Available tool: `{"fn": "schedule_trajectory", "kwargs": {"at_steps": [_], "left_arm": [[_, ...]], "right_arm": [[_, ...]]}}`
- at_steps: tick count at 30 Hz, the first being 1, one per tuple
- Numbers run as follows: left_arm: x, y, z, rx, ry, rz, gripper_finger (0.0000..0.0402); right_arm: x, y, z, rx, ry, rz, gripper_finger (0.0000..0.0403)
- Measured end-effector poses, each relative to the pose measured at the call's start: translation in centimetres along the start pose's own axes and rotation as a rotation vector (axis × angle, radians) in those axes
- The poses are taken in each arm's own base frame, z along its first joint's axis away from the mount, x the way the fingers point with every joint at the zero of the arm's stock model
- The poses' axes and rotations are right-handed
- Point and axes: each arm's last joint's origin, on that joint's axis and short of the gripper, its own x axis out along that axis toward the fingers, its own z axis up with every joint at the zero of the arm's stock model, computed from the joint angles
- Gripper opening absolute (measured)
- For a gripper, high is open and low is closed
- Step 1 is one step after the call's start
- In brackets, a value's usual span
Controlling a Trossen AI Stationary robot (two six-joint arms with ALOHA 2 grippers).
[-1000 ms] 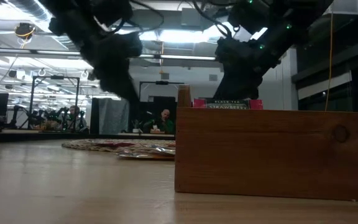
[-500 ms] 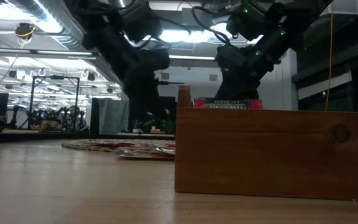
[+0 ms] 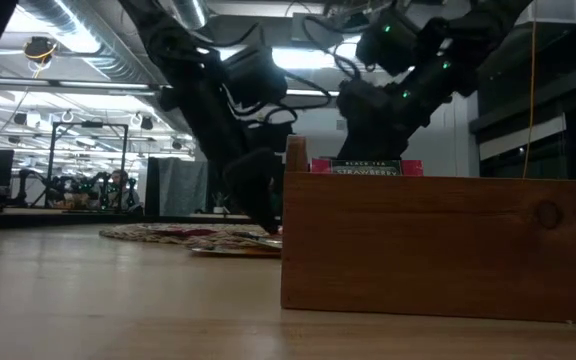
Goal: Pick & Place Tea
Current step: Put the orange tea bag into the right section of the wooden organizer
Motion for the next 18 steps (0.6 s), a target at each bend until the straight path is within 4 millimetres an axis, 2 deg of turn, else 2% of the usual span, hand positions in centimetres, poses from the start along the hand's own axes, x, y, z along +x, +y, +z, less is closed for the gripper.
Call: {"fn": "schedule_trajectory", "kwargs": {"at_steps": [7, 14, 18], "left_arm": [[0.0, -0.1, -0.3, -0.016, 0.03, -0.002, 0.0005], [-0.1, 0.0, -0.6, -0.025, 0.074, -0.007, 0.0003], [-0.1, 0.0, -0.6, -0.025, 0.07, -0.005, 0.0003]], "right_arm": [[2.2, -2.3, -0.2, 0.066, 0.016, -0.003, 0.0115], [2.1, -4.5, 0.5, 0.136, -0.009, -0.047, 0.0115], [2.0, -5.2, 0.7, 0.164, 0.006, 0.001, 0.0115]]}}
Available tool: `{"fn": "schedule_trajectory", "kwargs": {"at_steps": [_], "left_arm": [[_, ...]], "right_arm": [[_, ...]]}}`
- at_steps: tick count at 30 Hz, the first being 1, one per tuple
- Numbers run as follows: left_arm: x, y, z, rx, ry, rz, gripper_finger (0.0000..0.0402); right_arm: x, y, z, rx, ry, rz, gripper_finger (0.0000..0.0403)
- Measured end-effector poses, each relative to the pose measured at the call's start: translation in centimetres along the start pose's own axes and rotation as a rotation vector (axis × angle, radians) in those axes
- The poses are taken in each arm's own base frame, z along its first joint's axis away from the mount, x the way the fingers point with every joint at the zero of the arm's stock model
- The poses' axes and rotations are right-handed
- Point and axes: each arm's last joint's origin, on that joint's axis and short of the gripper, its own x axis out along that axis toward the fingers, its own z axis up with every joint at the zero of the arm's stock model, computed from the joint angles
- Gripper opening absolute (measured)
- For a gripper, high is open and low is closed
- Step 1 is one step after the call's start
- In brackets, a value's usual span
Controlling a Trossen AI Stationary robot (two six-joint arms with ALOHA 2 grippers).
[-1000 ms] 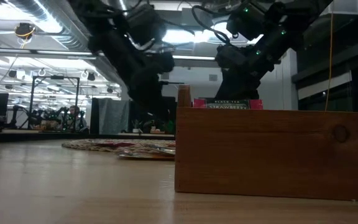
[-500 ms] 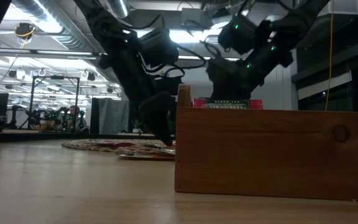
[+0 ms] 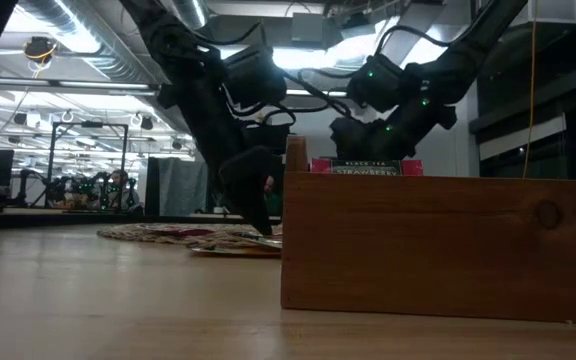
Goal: Pick & Place Tea
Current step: Put the orange tea bag into the right section of the wooden organizer
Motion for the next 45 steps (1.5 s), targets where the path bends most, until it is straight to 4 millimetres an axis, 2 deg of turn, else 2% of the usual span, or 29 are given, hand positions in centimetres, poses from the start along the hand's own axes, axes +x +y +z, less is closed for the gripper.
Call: {"fn": "schedule_trajectory", "kwargs": {"at_steps": [9, 16, 22, 29, 41, 45], "left_arm": [[0.1, 0.0, -0.1, 0.001, 0.003, 0.005, 0.0002], [0.1, 0.0, 0.0, 0.0, -0.008, 0.005, 0.0004], [0.1, 0.0, 0.0, -0.004, -0.008, 0.004, 0.0004], [0.1, -0.1, 0.0, -0.006, -0.012, 0.003, 0.0019], [-0.2, -0.1, 0.2, 0.018, -0.031, -0.002, 0.0028], [-1.5, 0.0, 0.6, 0.051, -0.063, -0.003, 0.0028]], "right_arm": [[1.9, -0.5, -0.8, 0.026, 0.048, 0.07, 0.0116], [3.0, -0.4, -0.7, 0.01, 0.018, 0.169, 0.0116], [3.0, -0.4, -0.8, 0.011, 0.02, 0.167, 0.0097], [3.0, -0.4, -0.8, 0.0, 0.019, 0.167, 0.001], [2.6, -0.2, -0.6, -0.025, 0.023, 0.202, 0.0005], [1.7, 0.3, -0.1, -0.046, 0.007, 0.213, 0.0004]]}}
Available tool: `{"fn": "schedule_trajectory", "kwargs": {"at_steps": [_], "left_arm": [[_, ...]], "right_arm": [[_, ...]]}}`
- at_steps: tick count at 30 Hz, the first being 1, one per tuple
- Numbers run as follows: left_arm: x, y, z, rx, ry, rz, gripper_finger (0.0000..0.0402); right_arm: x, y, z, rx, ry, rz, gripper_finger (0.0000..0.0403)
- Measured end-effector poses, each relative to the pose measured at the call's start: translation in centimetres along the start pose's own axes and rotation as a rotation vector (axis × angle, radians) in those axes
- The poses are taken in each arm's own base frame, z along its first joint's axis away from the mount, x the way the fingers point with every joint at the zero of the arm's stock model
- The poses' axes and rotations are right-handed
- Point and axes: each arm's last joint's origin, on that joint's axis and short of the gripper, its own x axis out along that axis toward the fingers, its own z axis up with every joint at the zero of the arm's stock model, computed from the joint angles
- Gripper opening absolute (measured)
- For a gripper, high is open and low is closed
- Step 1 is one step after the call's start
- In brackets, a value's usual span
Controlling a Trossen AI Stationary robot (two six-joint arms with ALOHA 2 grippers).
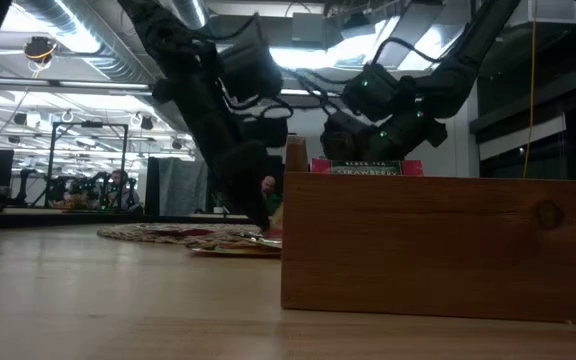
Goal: Pick & Place Tea
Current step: Put the orange tea bag into the right section of the wooden organizer
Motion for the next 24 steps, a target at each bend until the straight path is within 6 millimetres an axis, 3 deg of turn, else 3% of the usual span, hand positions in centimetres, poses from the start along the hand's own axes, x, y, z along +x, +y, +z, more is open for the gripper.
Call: {"fn": "schedule_trajectory", "kwargs": {"at_steps": [8, 14, 24], "left_arm": [[-4.0, 0.3, 1.2, 0.006, -0.074, 0.014, 0.0031], [-6.3, 0.4, 1.6, 0.016, -0.105, 0.013, 0.0027], [-6.6, 0.6, 1.2, 0.013, -0.078, 0.03, 0.003]], "right_arm": [[-2.7, 1.6, 1.1, -0.044, -0.019, 0.0, 0.0003], [-6.0, 3.6, 1.4, -0.073, 0.01, 0.018, 0.0003], [-12.0, 8.4, 0.1, -0.08, 0.087, 0.152, 0.0003]]}}
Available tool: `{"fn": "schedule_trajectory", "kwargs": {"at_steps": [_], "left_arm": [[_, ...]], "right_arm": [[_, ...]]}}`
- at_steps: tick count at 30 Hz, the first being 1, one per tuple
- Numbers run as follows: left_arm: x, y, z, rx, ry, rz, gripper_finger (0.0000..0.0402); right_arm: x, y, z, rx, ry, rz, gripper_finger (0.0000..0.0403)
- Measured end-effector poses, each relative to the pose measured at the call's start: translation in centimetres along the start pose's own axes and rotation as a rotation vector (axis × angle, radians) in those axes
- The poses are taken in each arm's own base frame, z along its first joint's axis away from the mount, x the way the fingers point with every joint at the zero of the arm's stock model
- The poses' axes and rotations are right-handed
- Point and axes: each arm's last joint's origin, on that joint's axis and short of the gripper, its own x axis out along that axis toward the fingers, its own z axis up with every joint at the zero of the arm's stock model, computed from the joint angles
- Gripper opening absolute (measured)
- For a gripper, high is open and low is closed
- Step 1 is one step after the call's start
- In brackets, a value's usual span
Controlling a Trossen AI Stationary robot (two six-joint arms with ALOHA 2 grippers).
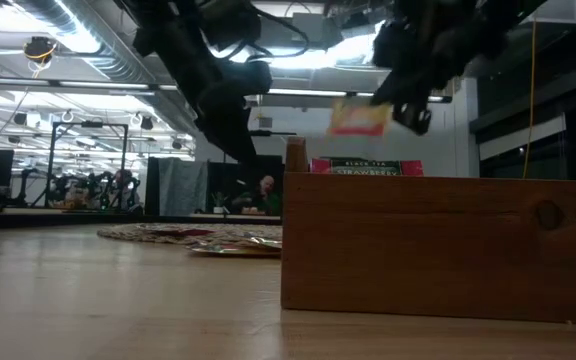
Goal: Pick & Place Tea
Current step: Put the orange tea bag into the right section of the wooden organizer
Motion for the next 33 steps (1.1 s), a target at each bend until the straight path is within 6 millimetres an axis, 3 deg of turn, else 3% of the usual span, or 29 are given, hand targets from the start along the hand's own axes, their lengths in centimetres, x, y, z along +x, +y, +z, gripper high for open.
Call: {"fn": "schedule_trajectory", "kwargs": {"at_steps": [8, 23, 33], "left_arm": [[0.0, 0.0, 0.0, -0.012, -0.005, 0.014, 0.003], [0.0, 0.0, 0.1, -0.024, -0.007, 0.014, 0.0031], [0.0, 0.0, 0.2, -0.026, -0.026, 0.012, 0.0027]], "right_arm": [[-2.1, 4.3, -2.4, 0.046, 0.087, 0.086, 0.0003], [-1.5, 10.8, -8.2, 0.119, 0.247, 0.055, 0.0003], [-1.7, 12.9, -11.7, 0.149, 0.222, -0.102, 0.0003]]}}
